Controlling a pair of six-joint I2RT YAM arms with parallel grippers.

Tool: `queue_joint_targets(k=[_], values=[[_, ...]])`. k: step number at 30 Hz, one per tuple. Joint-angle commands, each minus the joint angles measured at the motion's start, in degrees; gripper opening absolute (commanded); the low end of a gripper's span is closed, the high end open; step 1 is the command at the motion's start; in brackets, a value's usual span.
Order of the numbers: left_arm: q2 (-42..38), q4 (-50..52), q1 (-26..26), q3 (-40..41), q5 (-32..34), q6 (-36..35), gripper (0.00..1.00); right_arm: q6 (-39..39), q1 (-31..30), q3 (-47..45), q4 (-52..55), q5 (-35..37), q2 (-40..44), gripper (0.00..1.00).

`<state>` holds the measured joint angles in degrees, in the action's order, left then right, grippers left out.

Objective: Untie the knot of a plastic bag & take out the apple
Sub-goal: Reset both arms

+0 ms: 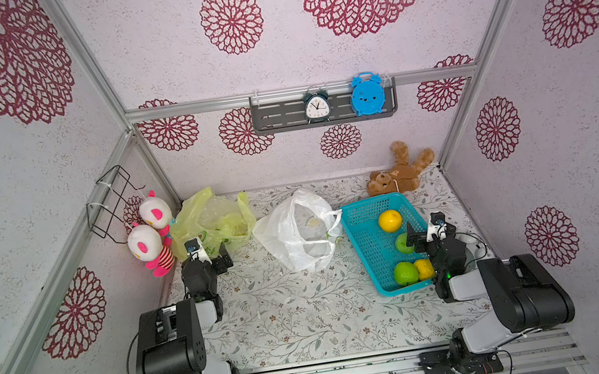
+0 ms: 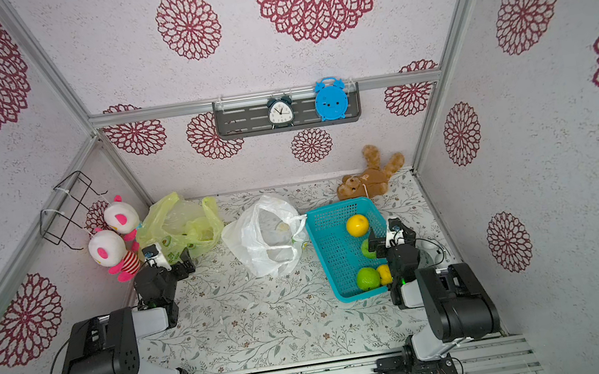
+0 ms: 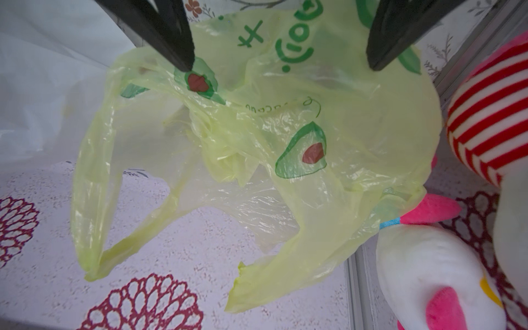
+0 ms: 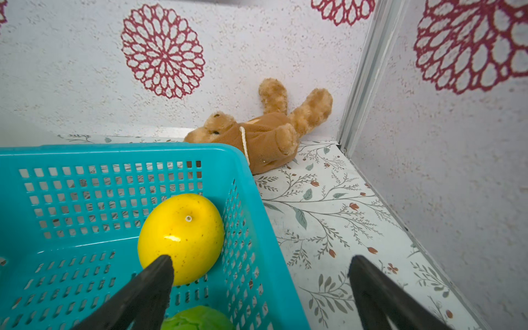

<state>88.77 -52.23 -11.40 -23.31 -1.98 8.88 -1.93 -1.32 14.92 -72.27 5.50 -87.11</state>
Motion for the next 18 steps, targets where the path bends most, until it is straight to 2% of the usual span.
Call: queue_joint_targets(k=[1, 18], values=[[-0.27, 0.87, 0.20, 0.02, 0.52, 0.31, 0.97, 2.47, 0.31, 0.19, 4.91, 3.02, -0.63, 0.99], [-0.18, 1.23, 0.33, -0.08, 0.81, 0.15, 0.97, 2.51, 0.27, 0.18, 5.01, 3.04, -0.61, 0.99]])
